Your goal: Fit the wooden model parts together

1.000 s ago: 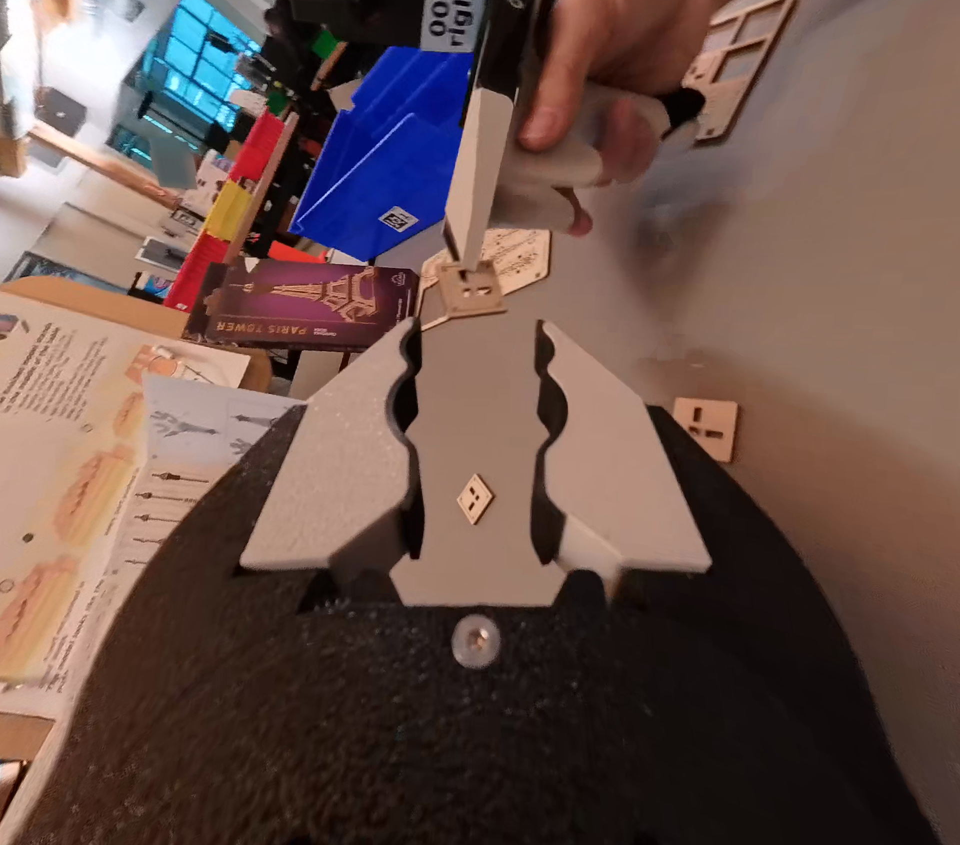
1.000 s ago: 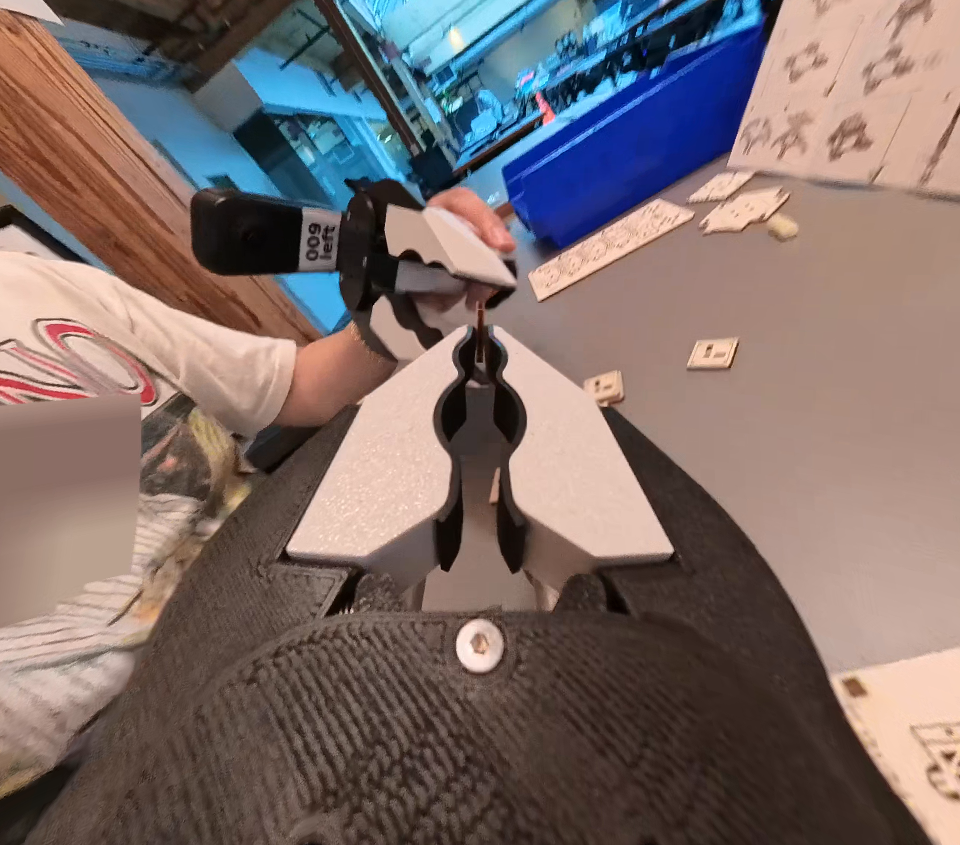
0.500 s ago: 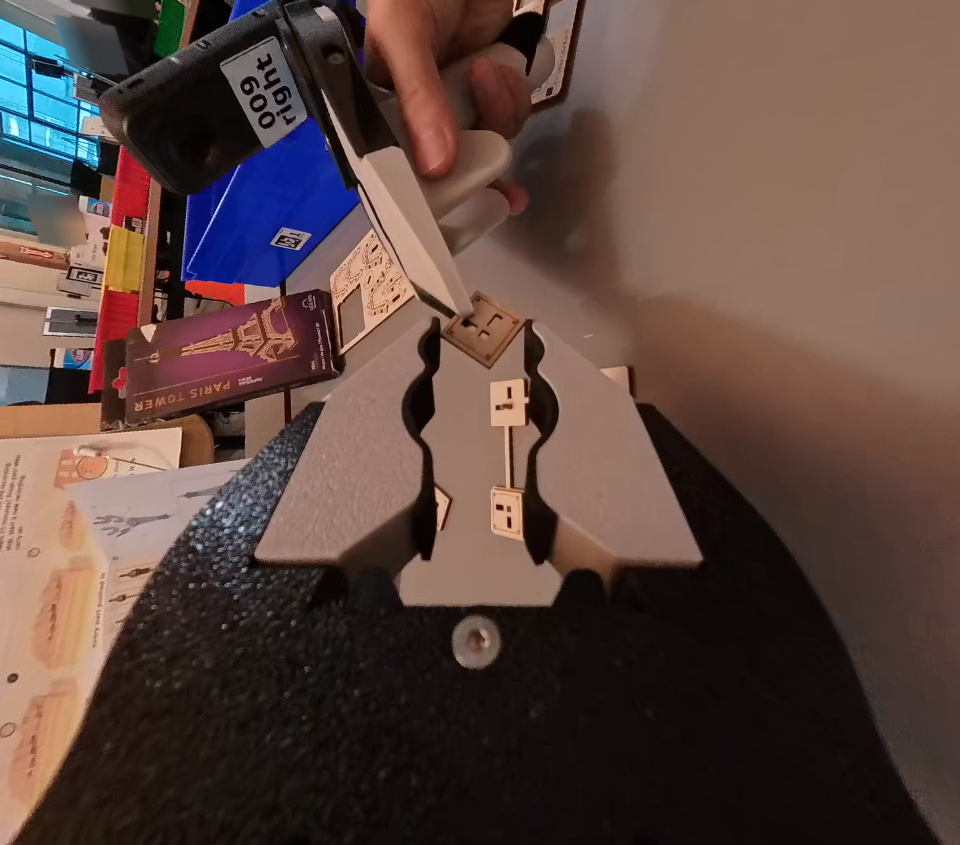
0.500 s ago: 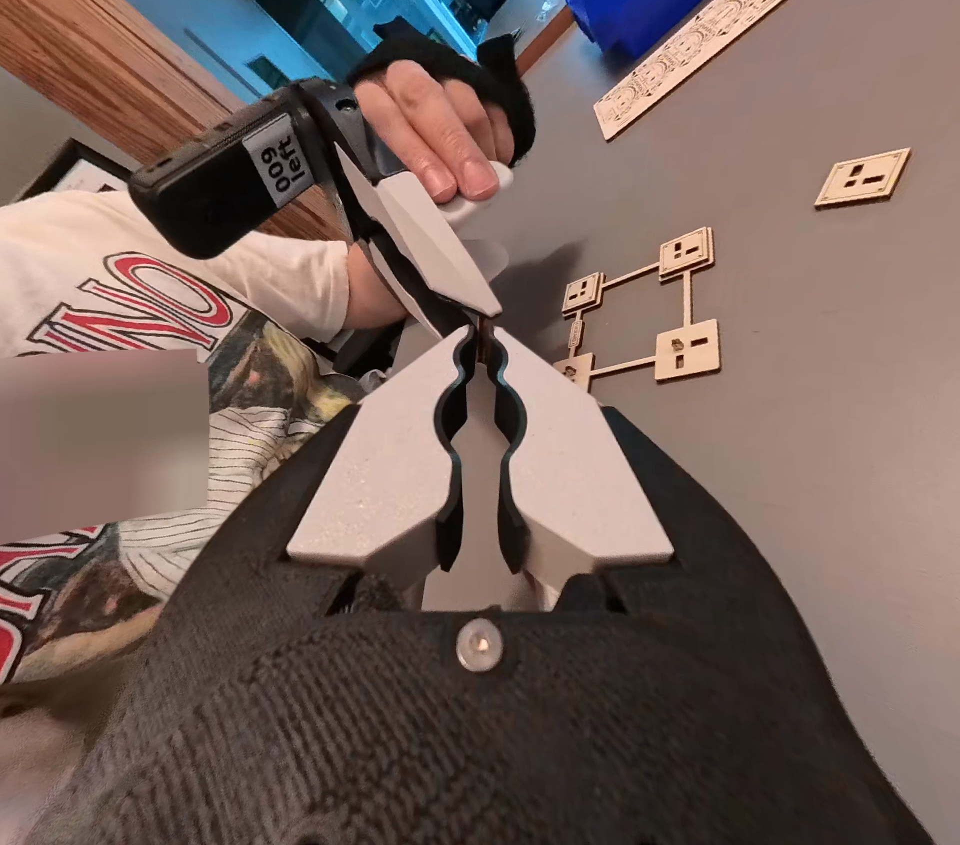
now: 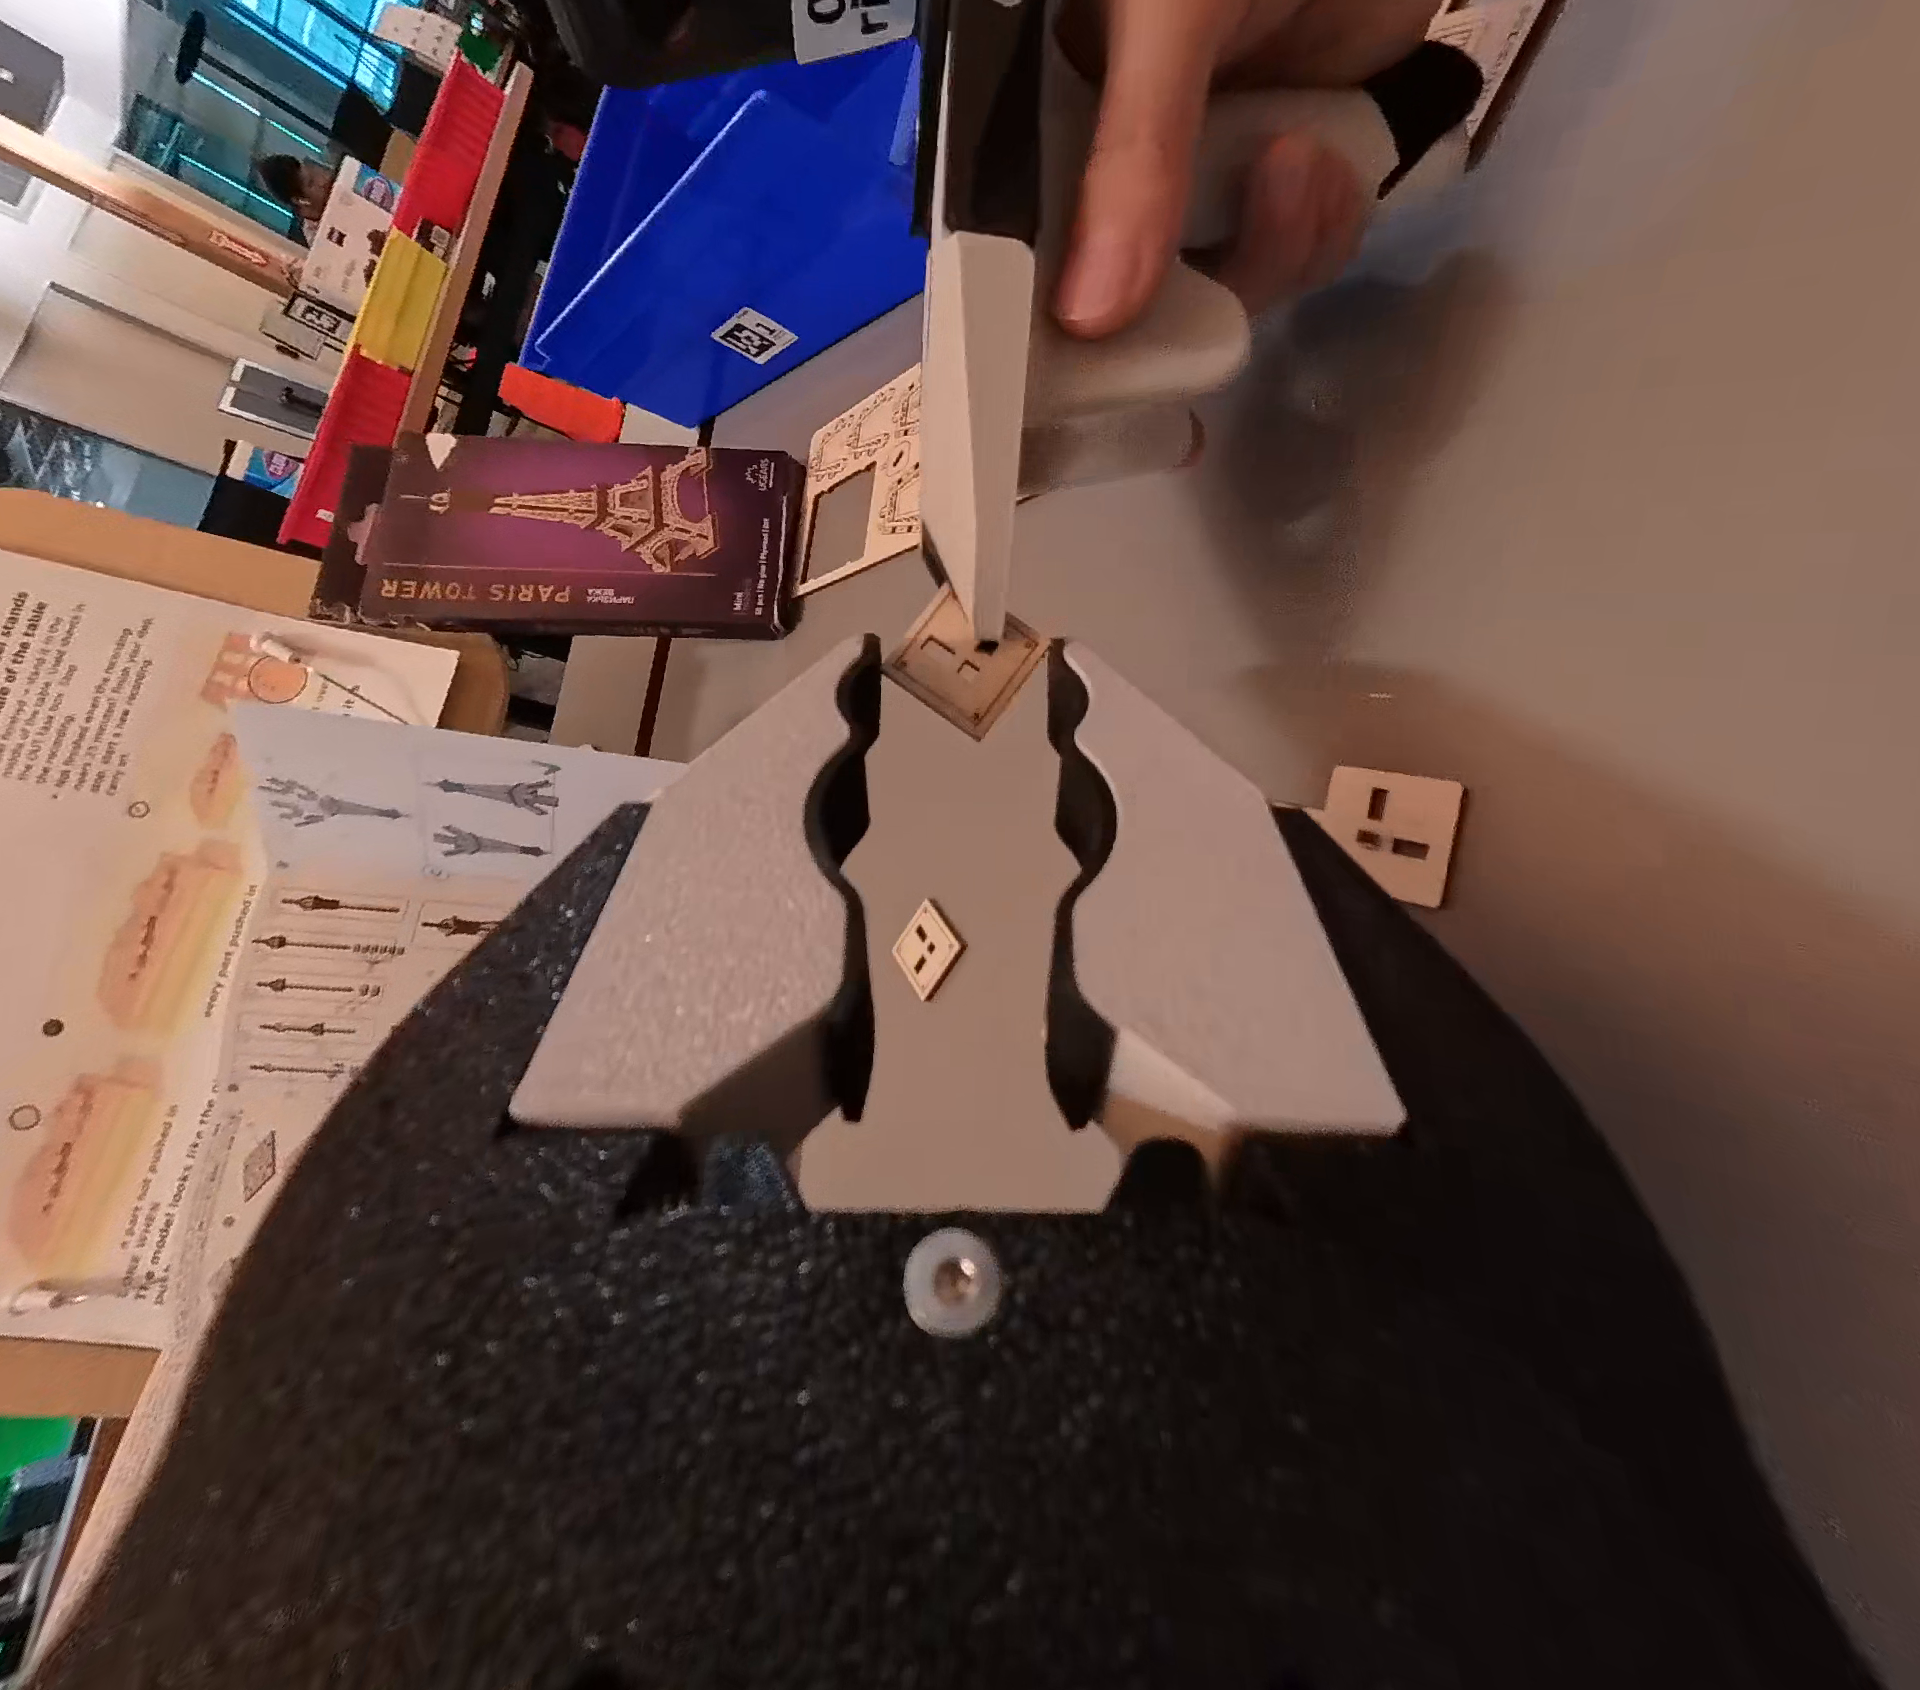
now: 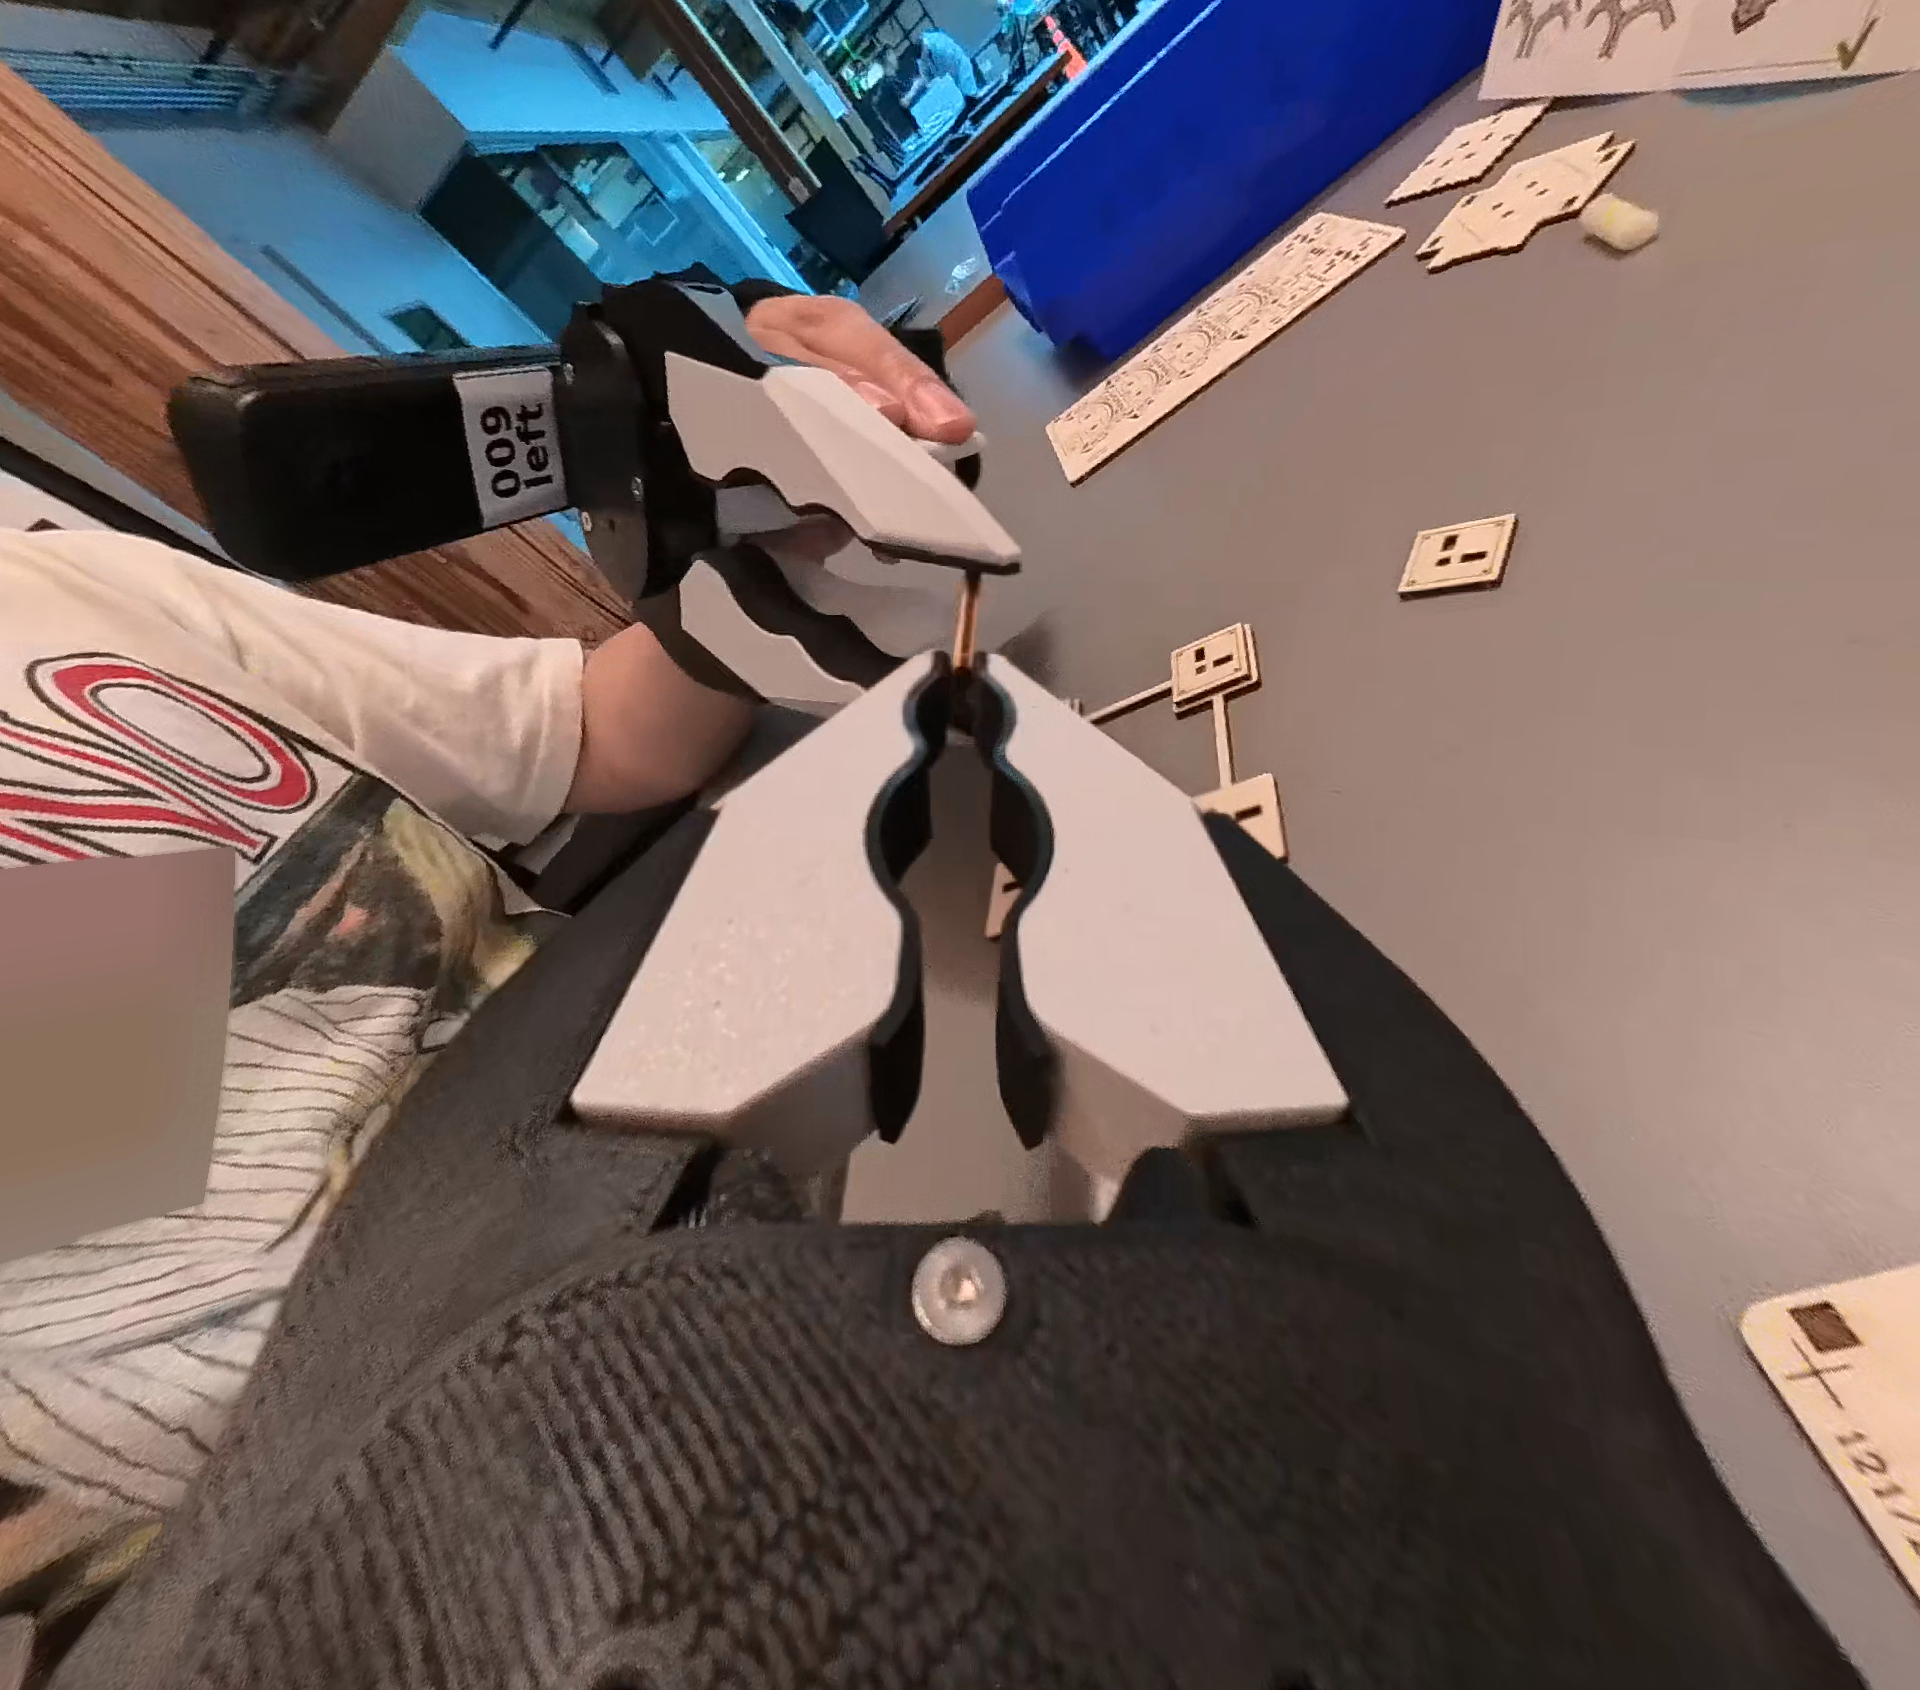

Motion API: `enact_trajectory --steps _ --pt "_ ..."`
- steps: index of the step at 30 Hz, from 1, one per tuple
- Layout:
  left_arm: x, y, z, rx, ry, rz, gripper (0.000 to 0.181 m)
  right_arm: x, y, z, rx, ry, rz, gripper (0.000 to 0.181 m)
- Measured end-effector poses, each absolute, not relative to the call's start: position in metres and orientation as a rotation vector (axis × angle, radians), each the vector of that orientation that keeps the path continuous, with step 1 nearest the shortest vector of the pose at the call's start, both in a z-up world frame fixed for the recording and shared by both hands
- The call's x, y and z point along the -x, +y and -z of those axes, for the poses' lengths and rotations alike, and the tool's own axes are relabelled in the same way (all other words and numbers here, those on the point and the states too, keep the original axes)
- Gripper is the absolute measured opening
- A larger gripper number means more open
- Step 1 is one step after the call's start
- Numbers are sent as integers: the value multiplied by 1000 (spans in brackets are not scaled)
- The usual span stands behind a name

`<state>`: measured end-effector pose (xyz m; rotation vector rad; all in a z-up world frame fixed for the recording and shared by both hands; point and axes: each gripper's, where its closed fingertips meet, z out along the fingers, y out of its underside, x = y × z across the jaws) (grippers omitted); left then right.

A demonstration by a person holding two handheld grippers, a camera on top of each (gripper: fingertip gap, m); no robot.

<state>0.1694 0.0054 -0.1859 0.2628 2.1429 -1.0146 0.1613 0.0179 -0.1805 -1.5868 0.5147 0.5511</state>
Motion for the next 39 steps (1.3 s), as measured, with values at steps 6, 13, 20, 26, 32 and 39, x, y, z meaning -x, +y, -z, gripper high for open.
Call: enact_trajectory --steps 6,13,20,26,32,39 --pt "-154 5 199 -374 2234 1056 34 -157 10 197 1671 567 -655 0" --pt "-144 6 204 -427 2297 1034 32 -145 12 204 1715 550 -736 1" --pt "-140 5 214 -500 2324 917 21 -138 18 212 1740 569 -786 1" --pt "-143 4 216 -500 2341 852 21 -141 19 212 1728 589 -792 1" --pt "-145 5 221 -505 2369 846 21 -141 17 216 1719 619 -832 1" --pt "-152 2 224 -486 2451 848 20 -147 14 219 1725 635 -797 1"
